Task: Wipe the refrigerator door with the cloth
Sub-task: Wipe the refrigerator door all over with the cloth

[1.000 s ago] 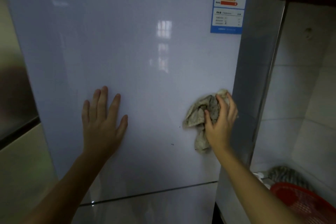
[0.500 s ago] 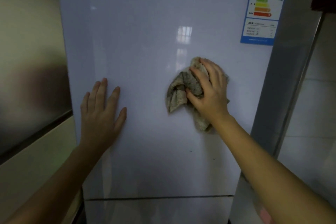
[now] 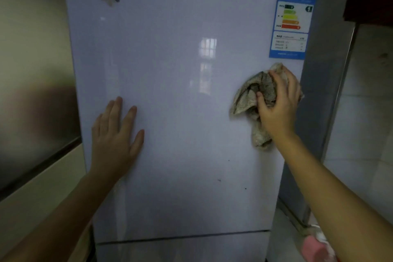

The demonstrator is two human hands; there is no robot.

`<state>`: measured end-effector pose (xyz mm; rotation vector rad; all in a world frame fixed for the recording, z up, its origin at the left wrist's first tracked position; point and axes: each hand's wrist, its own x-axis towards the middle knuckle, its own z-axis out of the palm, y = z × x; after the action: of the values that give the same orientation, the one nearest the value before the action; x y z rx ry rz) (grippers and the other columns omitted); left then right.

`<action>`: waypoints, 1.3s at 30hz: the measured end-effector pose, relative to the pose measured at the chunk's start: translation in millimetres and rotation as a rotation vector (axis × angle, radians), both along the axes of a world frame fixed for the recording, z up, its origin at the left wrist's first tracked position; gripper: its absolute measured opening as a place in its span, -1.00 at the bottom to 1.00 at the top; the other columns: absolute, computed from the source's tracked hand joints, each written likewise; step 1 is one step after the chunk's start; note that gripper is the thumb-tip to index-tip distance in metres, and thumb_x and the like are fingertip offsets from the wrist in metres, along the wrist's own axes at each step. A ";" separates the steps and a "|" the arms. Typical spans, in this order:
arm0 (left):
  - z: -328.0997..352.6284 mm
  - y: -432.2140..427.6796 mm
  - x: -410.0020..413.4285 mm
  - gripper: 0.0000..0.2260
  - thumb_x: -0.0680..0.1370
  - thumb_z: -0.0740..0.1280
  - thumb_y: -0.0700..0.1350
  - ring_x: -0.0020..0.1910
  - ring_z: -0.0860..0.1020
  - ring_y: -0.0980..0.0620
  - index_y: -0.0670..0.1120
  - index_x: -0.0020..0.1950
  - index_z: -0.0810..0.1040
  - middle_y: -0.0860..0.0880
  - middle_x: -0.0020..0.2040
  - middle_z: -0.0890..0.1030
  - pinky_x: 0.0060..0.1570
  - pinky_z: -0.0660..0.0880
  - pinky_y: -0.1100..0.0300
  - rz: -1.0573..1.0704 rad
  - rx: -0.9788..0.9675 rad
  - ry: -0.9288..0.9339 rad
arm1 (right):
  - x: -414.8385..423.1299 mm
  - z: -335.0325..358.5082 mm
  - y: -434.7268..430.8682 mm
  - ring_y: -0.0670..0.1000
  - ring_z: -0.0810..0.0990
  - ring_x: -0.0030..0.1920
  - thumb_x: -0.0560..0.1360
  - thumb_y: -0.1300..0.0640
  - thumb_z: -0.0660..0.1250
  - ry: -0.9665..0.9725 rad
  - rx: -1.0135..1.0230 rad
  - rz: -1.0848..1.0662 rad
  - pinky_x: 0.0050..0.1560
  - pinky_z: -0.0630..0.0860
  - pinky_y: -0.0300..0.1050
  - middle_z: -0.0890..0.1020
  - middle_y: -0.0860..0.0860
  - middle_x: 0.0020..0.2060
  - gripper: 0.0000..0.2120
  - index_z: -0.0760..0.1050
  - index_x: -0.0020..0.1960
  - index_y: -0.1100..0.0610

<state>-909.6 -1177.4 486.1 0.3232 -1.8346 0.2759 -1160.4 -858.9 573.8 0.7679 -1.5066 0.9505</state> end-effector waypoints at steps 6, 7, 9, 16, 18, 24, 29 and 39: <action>-11.2 -21.6 13.0 -0.47 0.63 0.22 0.05 0.52 0.30 -0.34 -0.20 0.53 0.36 -0.30 0.57 0.27 0.45 0.26 -0.23 0.044 -0.026 0.049 | 33.6 -4.4 -51.4 0.17 0.27 0.56 0.57 -0.09 0.31 0.055 0.071 0.060 0.59 0.09 -0.03 0.35 0.18 0.53 -0.43 0.40 0.52 0.10; -14.4 -25.1 14.3 -0.47 0.62 0.23 0.04 0.52 0.31 -0.34 -0.21 0.53 0.36 -0.30 0.57 0.28 0.45 0.27 -0.22 0.043 -0.033 0.047 | 41.0 -5.1 -63.3 0.19 0.29 0.55 0.57 -0.13 0.29 0.088 0.102 0.080 0.60 0.08 -0.04 0.36 0.19 0.53 -0.42 0.42 0.51 0.11; -19.5 -30.4 15.8 -0.47 0.63 0.24 0.03 0.52 0.31 -0.33 -0.22 0.53 0.36 -0.29 0.57 0.28 0.46 0.27 -0.20 0.032 -0.058 0.040 | 56.0 -9.1 -87.2 0.22 0.32 0.54 0.57 -0.22 0.28 0.157 0.165 0.111 0.59 0.13 0.03 0.40 0.22 0.51 -0.39 0.47 0.48 0.14; -22.7 -39.5 19.2 -0.48 0.63 0.27 0.02 0.54 0.31 -0.29 -0.19 0.53 0.38 -0.25 0.58 0.29 0.50 0.23 -0.12 -0.001 -0.091 0.037 | 78.2 -57.6 -130.0 0.26 0.41 0.49 0.55 -0.10 0.44 0.424 0.460 0.144 0.54 0.30 0.24 0.50 0.24 0.45 -0.50 0.59 0.37 0.19; -24.4 -41.4 19.9 -0.50 0.63 0.27 0.02 0.54 0.31 -0.28 -0.18 0.52 0.40 -0.25 0.57 0.30 0.49 0.24 -0.11 0.003 -0.098 0.041 | 76.1 -58.6 -130.5 0.24 0.41 0.48 0.56 -0.11 0.43 0.480 0.524 0.139 0.55 0.29 0.21 0.52 0.23 0.44 -0.50 0.59 0.37 0.18; -33.2 -45.1 19.7 -0.51 0.63 0.29 0.01 0.53 0.33 -0.30 -0.18 0.51 0.42 -0.27 0.56 0.33 0.47 0.31 -0.18 0.026 -0.098 0.058 | 80.8 -4.8 -144.8 0.26 0.46 0.43 0.54 -0.09 0.44 0.495 0.456 0.125 0.50 0.31 0.18 0.53 0.22 0.41 -0.51 0.60 0.35 0.18; -36.5 -48.5 17.3 -0.51 0.63 0.30 0.01 0.53 0.33 -0.28 -0.17 0.52 0.41 -0.26 0.56 0.33 0.48 0.32 -0.18 0.029 -0.107 0.074 | 94.0 8.1 -160.0 0.27 0.44 0.45 0.52 -0.08 0.46 0.414 0.356 0.130 0.52 0.30 0.18 0.52 0.23 0.42 -0.50 0.60 0.35 0.18; -50.5 -50.8 15.0 -0.52 0.64 0.28 0.02 0.53 0.33 -0.26 -0.15 0.52 0.41 -0.25 0.56 0.34 0.44 0.37 -0.19 -0.002 -0.084 0.104 | 95.6 -37.7 -158.5 0.22 0.43 0.46 0.55 -0.13 0.42 0.616 0.728 0.124 0.48 0.32 0.19 0.53 0.20 0.44 -0.48 0.57 0.40 0.13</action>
<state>-894.6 -1228.2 435.6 0.2721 -1.7157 0.3281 -1064.9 -1017.4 536.1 1.5261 -1.2352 0.1685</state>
